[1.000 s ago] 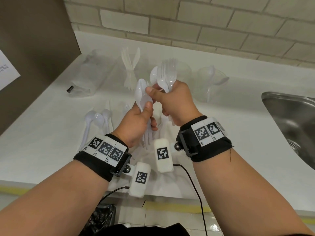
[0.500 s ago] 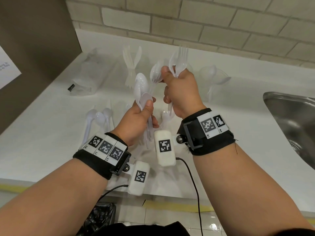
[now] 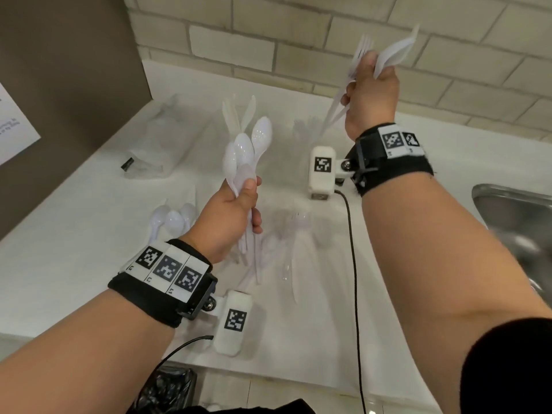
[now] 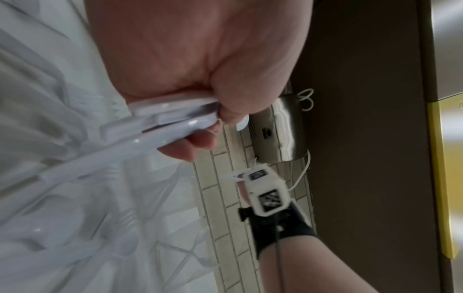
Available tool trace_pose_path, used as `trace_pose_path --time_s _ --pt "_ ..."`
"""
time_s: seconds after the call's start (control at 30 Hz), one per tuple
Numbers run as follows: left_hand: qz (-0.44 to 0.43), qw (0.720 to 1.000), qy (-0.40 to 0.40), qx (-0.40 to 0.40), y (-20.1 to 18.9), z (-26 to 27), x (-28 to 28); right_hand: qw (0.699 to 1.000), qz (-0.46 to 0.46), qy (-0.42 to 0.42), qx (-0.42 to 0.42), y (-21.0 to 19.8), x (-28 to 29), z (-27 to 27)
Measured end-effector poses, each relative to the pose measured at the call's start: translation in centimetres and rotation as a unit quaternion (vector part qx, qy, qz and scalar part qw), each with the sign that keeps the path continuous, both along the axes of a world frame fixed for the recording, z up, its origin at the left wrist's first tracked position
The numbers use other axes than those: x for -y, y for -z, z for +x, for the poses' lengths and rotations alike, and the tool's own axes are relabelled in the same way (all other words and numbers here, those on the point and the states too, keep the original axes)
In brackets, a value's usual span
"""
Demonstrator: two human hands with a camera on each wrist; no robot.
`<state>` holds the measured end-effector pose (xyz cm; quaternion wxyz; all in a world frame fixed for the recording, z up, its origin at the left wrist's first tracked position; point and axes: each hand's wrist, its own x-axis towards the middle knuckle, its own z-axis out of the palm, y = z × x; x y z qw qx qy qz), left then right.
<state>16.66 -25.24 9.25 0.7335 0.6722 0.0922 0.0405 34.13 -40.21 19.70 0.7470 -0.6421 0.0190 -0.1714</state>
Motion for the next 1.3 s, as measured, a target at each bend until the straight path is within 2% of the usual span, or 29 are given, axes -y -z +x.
trace_pose_path --time_s 0.17,0.33,0.43,0.63,0.7,0.8,0.87,0.9,0.97,1.03,1.17,1.23,1.3 --pt "-0.008 1.0 -0.012 -0.012 0.1 0.5 -0.3 0.993 -0.105 -0.041 -0.045 3.2 -0.3 4.1" --pt "-0.035 0.999 -0.021 -0.02 0.1 0.9 -0.4 0.965 -0.228 -0.049 -0.123 6.3 -0.2 5.5" --pt "-0.036 0.999 -0.014 -0.02 0.2 1.1 -0.3 0.957 -0.257 -0.067 -0.119 6.9 0.0 5.8" --pt "-0.043 0.999 -0.003 -0.027 0.3 1.5 0.4 0.964 -0.221 -0.06 -0.137 6.6 0.4 5.5" --pt "-0.046 0.999 0.002 -0.028 0.4 1.5 0.6 0.958 -0.255 -0.048 -0.125 6.3 0.5 5.3" --pt "-0.056 0.998 0.006 -0.026 0.5 1.5 0.9 0.926 -0.362 -0.034 -0.097 6.0 0.3 4.9" --pt "-0.067 0.997 0.016 -0.024 0.6 1.4 1.0 0.918 -0.387 -0.022 -0.081 5.6 0.1 4.3" --pt "-0.079 0.996 0.025 -0.024 0.6 1.3 1.0 0.923 -0.376 -0.02 -0.073 5.3 -0.1 3.7" --pt "-0.122 0.991 0.056 -0.027 0.6 1.2 0.9 0.951 -0.3 -0.05 -0.053 4.3 -0.6 1.5" --pt "-0.166 0.981 0.092 -0.031 0.6 1.1 0.8 0.967 -0.202 -0.142 -0.066 3.4 -1.0 -1.8" --pt "-0.192 0.97 0.144 -0.031 0.5 0.9 1.2 0.918 -0.197 -0.314 -0.143 3.2 -0.8 -7.7" --pt "-0.197 0.966 0.162 -0.037 0.4 0.7 1.5 0.911 -0.131 -0.361 -0.148 3.7 -0.6 -9.6" --pt "-0.23 0.952 0.196 -0.049 0.5 0.6 1.6 0.912 -0.08 -0.374 -0.146 4.2 -0.6 -10.7"
